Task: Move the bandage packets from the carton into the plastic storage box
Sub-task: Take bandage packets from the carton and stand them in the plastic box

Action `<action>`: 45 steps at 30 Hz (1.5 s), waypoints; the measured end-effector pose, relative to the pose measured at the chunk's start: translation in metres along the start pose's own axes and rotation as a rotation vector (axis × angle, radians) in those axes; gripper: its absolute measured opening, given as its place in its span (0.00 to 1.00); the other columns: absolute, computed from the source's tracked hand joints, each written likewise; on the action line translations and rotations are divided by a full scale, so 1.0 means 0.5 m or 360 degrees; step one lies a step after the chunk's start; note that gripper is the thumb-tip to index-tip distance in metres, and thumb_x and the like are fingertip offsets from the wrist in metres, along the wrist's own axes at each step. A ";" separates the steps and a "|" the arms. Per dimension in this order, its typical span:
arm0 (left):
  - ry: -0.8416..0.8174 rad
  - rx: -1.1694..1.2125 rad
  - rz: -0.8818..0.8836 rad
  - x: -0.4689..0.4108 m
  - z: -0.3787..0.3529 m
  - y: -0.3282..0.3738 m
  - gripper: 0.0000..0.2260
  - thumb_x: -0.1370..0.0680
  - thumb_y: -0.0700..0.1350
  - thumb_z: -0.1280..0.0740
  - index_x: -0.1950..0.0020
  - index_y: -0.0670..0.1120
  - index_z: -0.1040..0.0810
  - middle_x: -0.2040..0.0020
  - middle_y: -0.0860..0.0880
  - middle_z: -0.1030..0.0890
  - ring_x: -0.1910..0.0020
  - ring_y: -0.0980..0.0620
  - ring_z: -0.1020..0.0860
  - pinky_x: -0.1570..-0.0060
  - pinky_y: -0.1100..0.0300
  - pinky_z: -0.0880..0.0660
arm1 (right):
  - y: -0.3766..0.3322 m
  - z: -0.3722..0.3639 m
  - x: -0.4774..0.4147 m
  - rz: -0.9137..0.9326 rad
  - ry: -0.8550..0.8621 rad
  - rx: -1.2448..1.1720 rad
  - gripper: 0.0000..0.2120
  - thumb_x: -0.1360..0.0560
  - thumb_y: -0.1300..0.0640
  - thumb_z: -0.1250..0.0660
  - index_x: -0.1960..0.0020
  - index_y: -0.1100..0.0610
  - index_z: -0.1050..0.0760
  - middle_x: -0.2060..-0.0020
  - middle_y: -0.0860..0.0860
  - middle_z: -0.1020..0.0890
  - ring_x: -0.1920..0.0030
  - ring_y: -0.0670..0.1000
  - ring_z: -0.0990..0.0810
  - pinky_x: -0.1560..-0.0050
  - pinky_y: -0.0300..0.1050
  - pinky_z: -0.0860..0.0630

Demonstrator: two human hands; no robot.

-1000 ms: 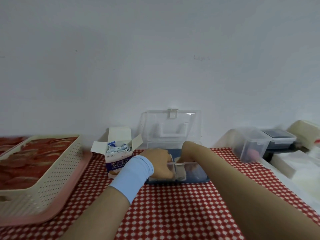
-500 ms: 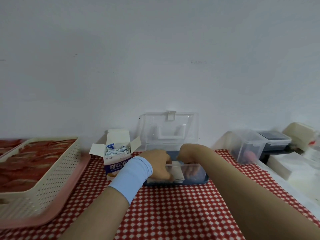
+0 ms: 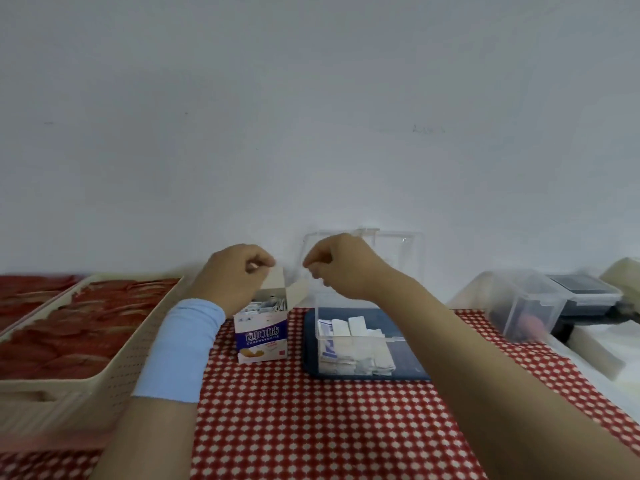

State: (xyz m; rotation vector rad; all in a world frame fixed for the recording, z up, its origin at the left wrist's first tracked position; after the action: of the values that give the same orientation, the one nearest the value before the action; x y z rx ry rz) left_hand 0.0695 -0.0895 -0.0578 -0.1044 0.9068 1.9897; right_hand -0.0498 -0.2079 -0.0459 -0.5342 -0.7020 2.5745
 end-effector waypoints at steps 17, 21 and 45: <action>0.0002 -0.0044 0.0218 0.011 -0.016 -0.155 0.12 0.19 0.43 0.37 0.39 0.52 0.19 0.40 0.54 0.19 0.54 0.62 0.27 0.65 0.81 0.33 | -0.083 -0.252 -0.114 0.0255 -0.0334 0.0955 0.11 0.21 0.44 0.35 0.46 0.47 0.17 0.56 0.49 0.16 0.56 0.51 0.19 0.56 0.46 0.21; -0.0061 0.0105 0.0264 0.015 -0.019 -0.164 0.11 0.19 0.44 0.37 0.41 0.53 0.18 0.42 0.55 0.19 0.50 0.62 0.25 0.56 0.75 0.34 | -0.074 -0.230 -0.115 0.0207 -0.0248 0.0702 0.09 0.20 0.51 0.36 0.49 0.48 0.17 0.56 0.47 0.17 0.56 0.50 0.19 0.54 0.47 0.20; -0.0423 0.2147 0.0401 0.026 -0.061 -0.122 0.17 0.26 0.41 0.34 0.40 0.36 0.22 0.47 0.38 0.16 0.49 0.41 0.16 0.55 0.51 0.18 | -0.122 -0.114 -0.090 0.0430 -0.0039 -0.0834 0.07 0.21 0.65 0.34 0.53 0.57 0.20 0.64 0.45 0.18 0.65 0.39 0.21 0.61 0.31 0.25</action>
State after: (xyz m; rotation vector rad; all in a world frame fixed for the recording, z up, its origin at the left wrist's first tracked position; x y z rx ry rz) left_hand 0.1009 -0.0808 -0.1194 1.0306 1.9164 1.1730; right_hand 0.0319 -0.1596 -0.0469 -0.8043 -1.4153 2.6311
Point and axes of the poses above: each hand's wrist, its own x-axis away from the middle knuckle, its own z-axis out of the back of the hand, y = z × x, the point moved 10 cm from there along -x, towards the middle knuckle
